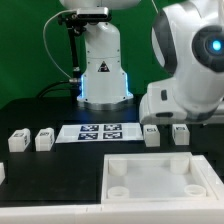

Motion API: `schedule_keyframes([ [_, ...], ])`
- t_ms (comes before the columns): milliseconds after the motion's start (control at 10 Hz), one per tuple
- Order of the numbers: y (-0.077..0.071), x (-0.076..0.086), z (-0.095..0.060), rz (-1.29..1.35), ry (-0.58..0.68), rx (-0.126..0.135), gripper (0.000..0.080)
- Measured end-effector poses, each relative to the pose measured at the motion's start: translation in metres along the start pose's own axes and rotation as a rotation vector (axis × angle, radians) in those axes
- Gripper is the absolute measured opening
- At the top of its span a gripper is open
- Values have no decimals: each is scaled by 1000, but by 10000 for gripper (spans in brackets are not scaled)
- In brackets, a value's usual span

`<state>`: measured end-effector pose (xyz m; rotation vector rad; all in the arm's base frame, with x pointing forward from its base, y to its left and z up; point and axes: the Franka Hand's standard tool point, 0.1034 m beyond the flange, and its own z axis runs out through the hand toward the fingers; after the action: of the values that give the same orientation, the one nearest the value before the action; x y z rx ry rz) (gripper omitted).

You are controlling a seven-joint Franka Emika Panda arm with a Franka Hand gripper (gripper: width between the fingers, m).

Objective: Assemble one leg

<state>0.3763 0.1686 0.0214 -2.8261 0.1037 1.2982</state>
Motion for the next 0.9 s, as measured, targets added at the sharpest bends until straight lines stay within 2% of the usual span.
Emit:
schedule_keyframes([
  [200, -1, -3, 8, 10, -53, -10, 649],
  [600, -4, 2, 14, 7, -56, -7, 649],
  [700, -4, 2, 14, 6, -56, -8, 544],
  [800, -4, 2, 14, 6, -56, -8, 544],
  [900, -4, 2, 14, 6, -56, -8, 370],
])
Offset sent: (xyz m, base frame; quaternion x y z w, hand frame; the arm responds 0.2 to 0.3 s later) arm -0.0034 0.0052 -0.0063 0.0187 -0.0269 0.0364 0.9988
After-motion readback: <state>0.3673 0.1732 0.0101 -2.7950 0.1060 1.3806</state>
